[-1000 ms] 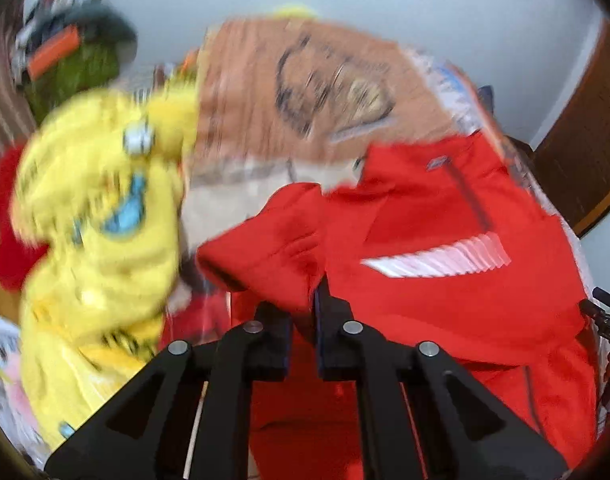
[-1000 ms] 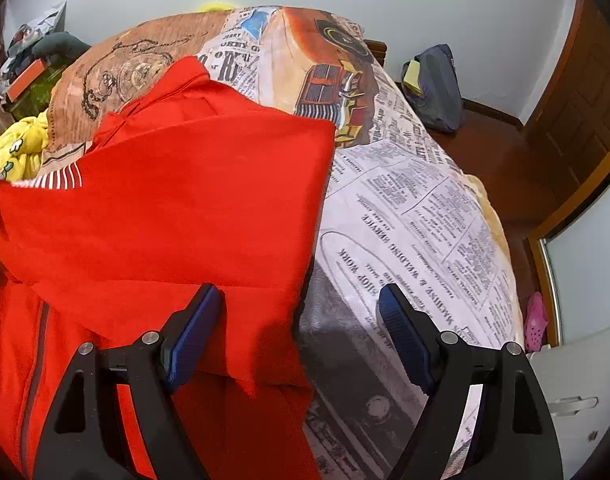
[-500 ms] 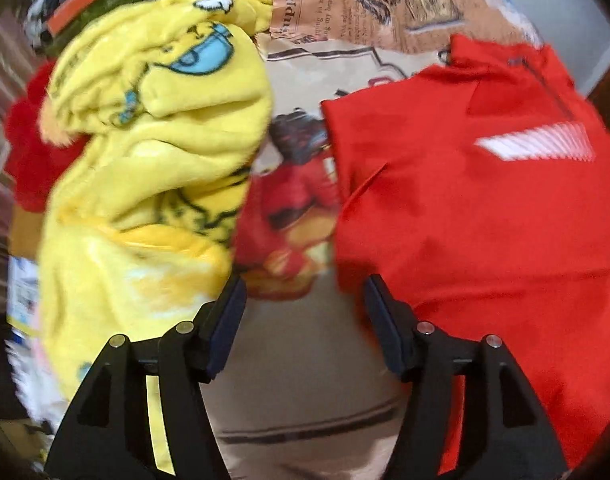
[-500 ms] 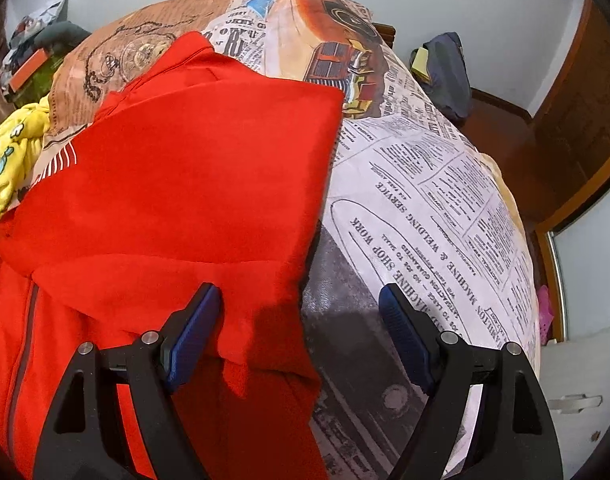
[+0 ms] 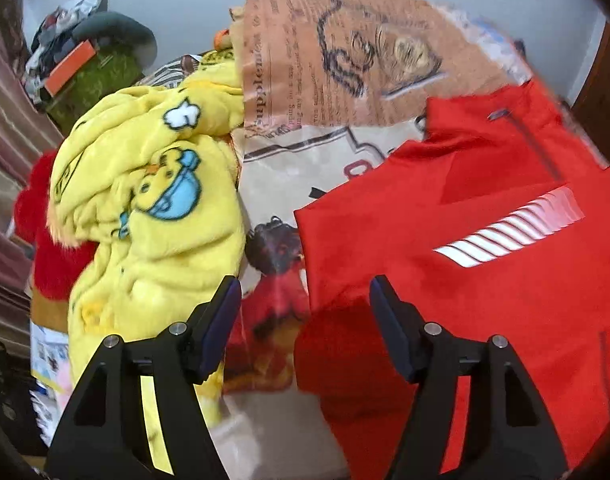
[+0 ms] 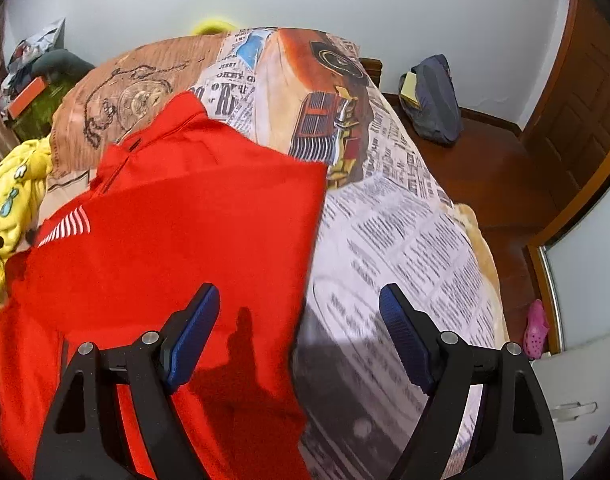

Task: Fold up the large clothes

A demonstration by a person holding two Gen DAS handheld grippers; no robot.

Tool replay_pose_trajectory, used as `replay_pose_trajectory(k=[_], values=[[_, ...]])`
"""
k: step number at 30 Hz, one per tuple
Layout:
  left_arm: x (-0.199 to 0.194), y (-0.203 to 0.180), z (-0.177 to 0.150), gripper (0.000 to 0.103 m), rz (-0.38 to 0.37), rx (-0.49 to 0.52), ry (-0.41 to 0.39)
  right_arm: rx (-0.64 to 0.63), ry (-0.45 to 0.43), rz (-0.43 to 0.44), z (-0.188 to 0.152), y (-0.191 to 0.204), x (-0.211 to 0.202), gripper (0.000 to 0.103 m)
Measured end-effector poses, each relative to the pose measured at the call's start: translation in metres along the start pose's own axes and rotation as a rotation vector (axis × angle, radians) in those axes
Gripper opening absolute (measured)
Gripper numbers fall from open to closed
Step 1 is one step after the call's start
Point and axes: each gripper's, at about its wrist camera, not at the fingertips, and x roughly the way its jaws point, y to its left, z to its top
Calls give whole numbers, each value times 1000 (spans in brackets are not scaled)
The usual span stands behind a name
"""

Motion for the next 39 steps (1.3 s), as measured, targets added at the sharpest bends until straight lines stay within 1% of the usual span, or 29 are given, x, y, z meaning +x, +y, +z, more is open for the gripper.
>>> replay_pose_trajectory(k=[1, 3, 5, 6, 9, 10, 12, 13, 15, 17, 20, 21, 22, 23, 24, 25, 26, 28, 29, 30, 31, 32, 33, 34, 36, 37, 39], values=[[15, -3, 2, 66, 30, 14, 30, 0, 9, -3, 1, 2, 5, 79], [36, -3, 0, 66, 57, 9, 83, -12, 40, -11, 3, 8, 22, 79], [59, 2, -2, 66, 51, -18, 133, -36, 71, -27, 2, 14, 34, 79], [68, 5, -4, 66, 50, -35, 146, -55, 91, -40, -1, 17, 43, 79], [83, 15, -7, 67, 21, -74, 144, -68, 77, -34, -6, 18, 47, 79], [85, 20, -6, 68, 7, -98, 139, -65, 77, -25, -7, 15, 47, 79], [88, 31, -6, 68, 10, -149, 143, -50, 81, -3, -9, 11, 48, 79], [89, 38, -5, 68, 14, -178, 148, -48, 80, -2, -10, 11, 48, 79], [89, 51, -4, 68, -1, -239, 144, -60, 72, -11, -12, 11, 48, 80], [83, 60, -4, 68, 19, -274, 135, -66, 63, -21, -15, 15, 47, 81], [70, 67, -8, 68, 34, -290, 116, -63, 57, -26, -17, 15, 47, 82], [63, 71, -9, 68, 47, -290, 99, -62, 57, -25, -17, 14, 48, 83], [58, 76, -9, 68, 87, -292, 88, -61, 57, -25, -17, 14, 48, 83], [53, 80, -9, 61, 114, -304, 82, -63, 56, -25, -16, 13, 49, 84], [47, 89, -9, 53, 180, -320, 81, -65, 56, -30, -17, 13, 49, 84], [42, 100, -8, 41, 230, -341, 80, -65, 55, -29, -17, 13, 49, 85], [35, 108, -14, 40, 226, -369, 72, -63, 55, -27, -17, 12, 49, 85], [24, 126, -16, 40, 160, -413, 63, -60, 52, -26, -17, 12, 49, 85], [18, 130, -17, 41, 127, -407, 61, -60, 50, -26, -17, 12, 49, 85], [12, 127, -18, 41, 112, -382, 57, -56, 49, -24, -17, 11, 49, 85], [10, 122, -16, 47, 108, -343, 54, -53, 47, -22, -17, 11, 49, 85], [6, 112, -15, 55, 107, -290, 46, -50, 45, -19, -16, 11, 49, 85], [4, 101, -12, 59, 101, -253, 31, -48, 44, -17, -16, 10, 49, 85], [0, 90, -13, 66, 87, -215, 14, -47, 44, -15, -16, 10, 49, 86], [0, 65, -11, 69, 49, -143, 0, -46, 46, -15, -16, 10, 49, 86], [6, 52, -8, 71, 41, -104, 15, -46, 47, -17, -16, 10, 49, 86], [21, 35, -4, 72, 53, -59, 52, -44, 48, -21, -16, 11, 49, 87]])
